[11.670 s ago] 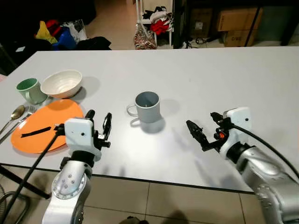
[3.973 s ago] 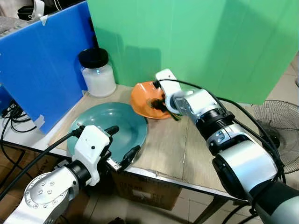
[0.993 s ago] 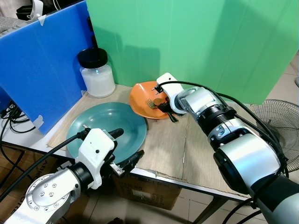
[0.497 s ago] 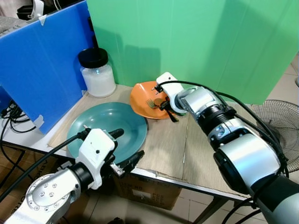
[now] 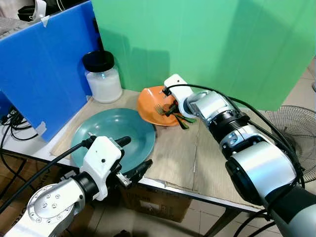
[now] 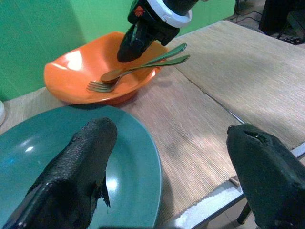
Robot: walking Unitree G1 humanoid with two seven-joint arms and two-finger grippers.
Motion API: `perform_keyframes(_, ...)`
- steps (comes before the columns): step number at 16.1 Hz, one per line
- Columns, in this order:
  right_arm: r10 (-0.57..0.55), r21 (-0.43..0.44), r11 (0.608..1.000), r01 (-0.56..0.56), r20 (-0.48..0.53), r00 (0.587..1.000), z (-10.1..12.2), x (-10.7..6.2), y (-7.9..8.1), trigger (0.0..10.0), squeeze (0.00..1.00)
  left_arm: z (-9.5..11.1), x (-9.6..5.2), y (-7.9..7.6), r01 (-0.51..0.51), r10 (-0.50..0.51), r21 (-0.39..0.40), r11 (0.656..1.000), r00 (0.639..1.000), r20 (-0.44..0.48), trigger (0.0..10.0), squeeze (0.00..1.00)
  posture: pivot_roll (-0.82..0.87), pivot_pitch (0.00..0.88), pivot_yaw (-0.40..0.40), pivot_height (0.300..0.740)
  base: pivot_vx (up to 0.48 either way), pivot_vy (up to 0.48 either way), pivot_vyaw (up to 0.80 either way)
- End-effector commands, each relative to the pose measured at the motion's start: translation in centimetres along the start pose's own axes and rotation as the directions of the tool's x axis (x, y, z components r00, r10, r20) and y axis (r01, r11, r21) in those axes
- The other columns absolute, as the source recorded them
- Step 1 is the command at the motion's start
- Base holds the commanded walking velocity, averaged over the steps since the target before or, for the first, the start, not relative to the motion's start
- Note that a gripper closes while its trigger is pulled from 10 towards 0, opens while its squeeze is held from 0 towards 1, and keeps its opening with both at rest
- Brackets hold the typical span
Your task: Setting the table
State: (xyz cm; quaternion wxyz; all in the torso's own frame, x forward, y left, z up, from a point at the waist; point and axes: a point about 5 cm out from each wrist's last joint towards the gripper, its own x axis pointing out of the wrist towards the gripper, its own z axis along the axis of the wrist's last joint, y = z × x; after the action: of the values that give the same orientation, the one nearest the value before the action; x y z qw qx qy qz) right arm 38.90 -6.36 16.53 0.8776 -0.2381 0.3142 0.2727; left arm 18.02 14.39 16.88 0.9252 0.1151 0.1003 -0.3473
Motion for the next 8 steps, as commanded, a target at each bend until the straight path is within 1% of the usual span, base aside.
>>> perform_keyframes(1,0.0,0.011,1.0,-0.001,0.024,1.0,0.5,-0.3,-0.1,10.0,1.0,0.1,0.0,0.1,0.005,-0.005,0.011,1.0,1.0,0.0,10.0,0.0,0.01,0.0,0.036,0.74,0.0,0.0,0.0)
perform_keyframes(4,0.015,0.016,1.0,-0.015,-0.004,1.0,0.2,-0.3,-0.1,10.0,1.0,0.1,0.1,0.1,0.008,-0.008,0.012,1.0,1.0,0.001,10.0,0.0,0.01,0.0,0.039,0.74,0.0,0.0,0.0)
perform_keyframes(5,0.022,0.017,1.0,-0.022,-0.036,0.999,-0.1,-0.3,0.0,10.0,1.0,0.1,0.1,0.1,0.011,-0.011,0.013,1.0,1.0,0.001,10.0,0.0,0.01,0.0,0.042,0.74,0.0,0.0,0.0)
perform_keyframes(6,0.026,0.015,1.0,-0.025,-0.048,0.998,-0.3,-0.2,0.0,10.0,0.31,0.1,0.1,0.1,0.012,-0.012,0.012,1.0,1.0,0.001,10.0,0.0,0.01,0.0,0.042,0.74,0.0,0.0,0.0)
perform_keyframes(7,0.036,0.01,0.999,-0.035,-0.067,0.997,-0.6,-0.2,0.1,10.0,0.0,0.1,0.1,0.1,0.013,-0.013,0.012,1.0,1.0,0.001,10.0,0.0,0.01,0.0,0.043,0.74,0.0,0.0,0.0)
perform_keyframes(8,0.046,0.006,0.999,-0.046,-0.089,0.995,-0.9,-0.1,0.3,10.0,0.0,0.1,0.1,0.1,0.014,-0.014,0.013,1.0,1.0,0.001,10.0,0.0,0.01,0.0,0.043,0.74,0.0,0.0,0.0)
